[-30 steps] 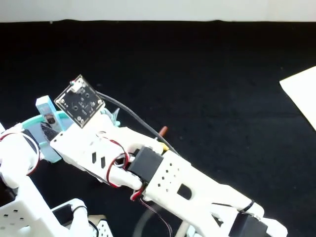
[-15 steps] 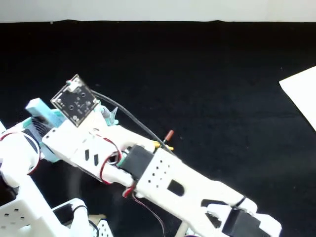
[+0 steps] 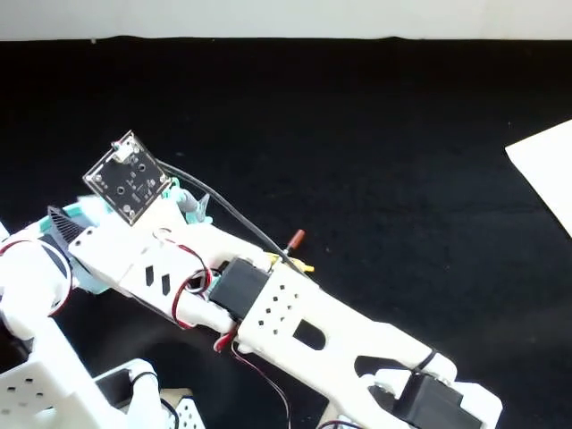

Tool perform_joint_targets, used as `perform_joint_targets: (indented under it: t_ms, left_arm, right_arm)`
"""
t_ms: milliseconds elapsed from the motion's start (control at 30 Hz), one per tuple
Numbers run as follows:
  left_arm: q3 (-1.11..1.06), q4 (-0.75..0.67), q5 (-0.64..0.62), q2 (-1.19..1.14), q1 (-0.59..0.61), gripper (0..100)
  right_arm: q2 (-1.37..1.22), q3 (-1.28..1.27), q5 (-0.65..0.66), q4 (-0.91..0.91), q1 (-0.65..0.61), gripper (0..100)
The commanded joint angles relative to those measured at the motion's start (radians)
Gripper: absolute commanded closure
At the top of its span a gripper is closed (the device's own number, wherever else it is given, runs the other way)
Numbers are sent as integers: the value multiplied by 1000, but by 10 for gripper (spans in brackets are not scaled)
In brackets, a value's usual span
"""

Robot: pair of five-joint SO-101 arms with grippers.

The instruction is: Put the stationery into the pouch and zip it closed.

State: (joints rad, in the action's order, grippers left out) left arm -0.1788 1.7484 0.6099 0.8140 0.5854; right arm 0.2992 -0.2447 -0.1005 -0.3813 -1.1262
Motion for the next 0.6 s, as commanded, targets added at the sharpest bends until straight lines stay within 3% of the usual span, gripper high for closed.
perform_joint_targets:
  t_ms: [0, 233, 500, 567]
  left_arm:
    - [-38, -3, -6, -7, 7, 994]
    - [-38, -3, -6, -8, 7, 994]
    - [-38, -3, -6, -5, 7, 994]
    - [-38, -3, -6, -5, 7, 994]
  right_arm:
    - [47, 77, -5, -45, 33, 685]
    - [122, 147, -5, -162, 87, 685]
    - [166, 223, 5, -519, 472, 685]
    - [171, 231, 110, -613, 559, 685]
